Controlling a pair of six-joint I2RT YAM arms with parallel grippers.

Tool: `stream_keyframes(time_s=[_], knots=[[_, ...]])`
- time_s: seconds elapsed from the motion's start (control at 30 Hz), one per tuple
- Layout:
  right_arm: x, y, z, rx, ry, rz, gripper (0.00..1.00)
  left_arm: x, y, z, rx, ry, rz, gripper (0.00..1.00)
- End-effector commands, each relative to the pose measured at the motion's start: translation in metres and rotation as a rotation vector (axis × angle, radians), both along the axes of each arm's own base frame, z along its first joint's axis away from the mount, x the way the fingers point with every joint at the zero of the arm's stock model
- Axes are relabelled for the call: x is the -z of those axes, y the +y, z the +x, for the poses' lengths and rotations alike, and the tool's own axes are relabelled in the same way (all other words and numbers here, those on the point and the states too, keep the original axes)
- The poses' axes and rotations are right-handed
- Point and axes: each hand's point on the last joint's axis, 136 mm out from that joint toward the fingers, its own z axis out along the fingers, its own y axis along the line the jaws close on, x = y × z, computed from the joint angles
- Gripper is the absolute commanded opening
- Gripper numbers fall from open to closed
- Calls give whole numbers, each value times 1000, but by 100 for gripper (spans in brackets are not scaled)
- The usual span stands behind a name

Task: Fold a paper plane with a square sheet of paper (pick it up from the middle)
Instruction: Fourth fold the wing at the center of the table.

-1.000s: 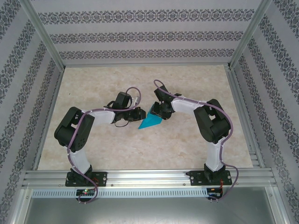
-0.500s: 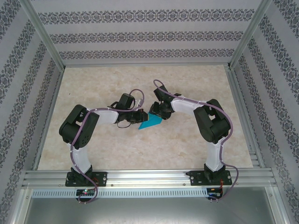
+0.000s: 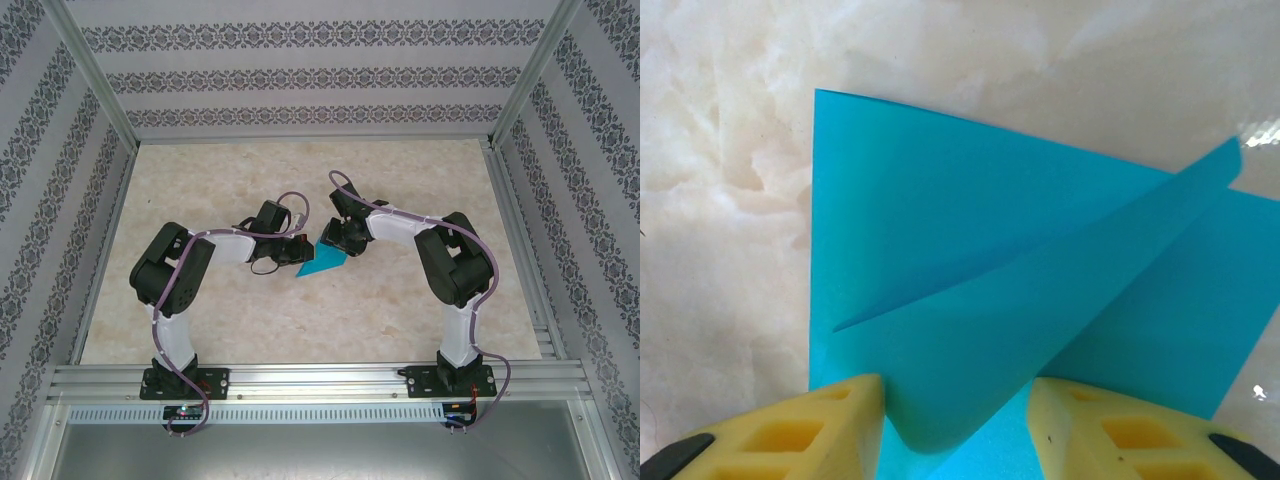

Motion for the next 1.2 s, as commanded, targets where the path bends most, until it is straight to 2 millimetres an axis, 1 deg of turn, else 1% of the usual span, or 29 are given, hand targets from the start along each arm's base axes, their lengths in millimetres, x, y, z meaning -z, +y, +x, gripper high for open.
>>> stream_keyframes(time_s=[0.0,0.13,0.23,0.57,0.87,1.17], knots=[[56,-38,-43,37,204,-147,45,3,-2,2,17,-16,27,7],[57,-37,-42,34,205,-140,45,3,-1,2,15,-19,36,6],[57,-36,-41,31,207,-137,48,5,2,2,11,-16,48,6],[63,-38,-44,37,228,-148,48,10,5,2,3,-10,75,6],[67,-37,-46,29,245,-146,48,13,8,2,-1,-5,93,6],[66,-34,-44,19,242,-139,51,20,10,-1,-6,17,111,5]])
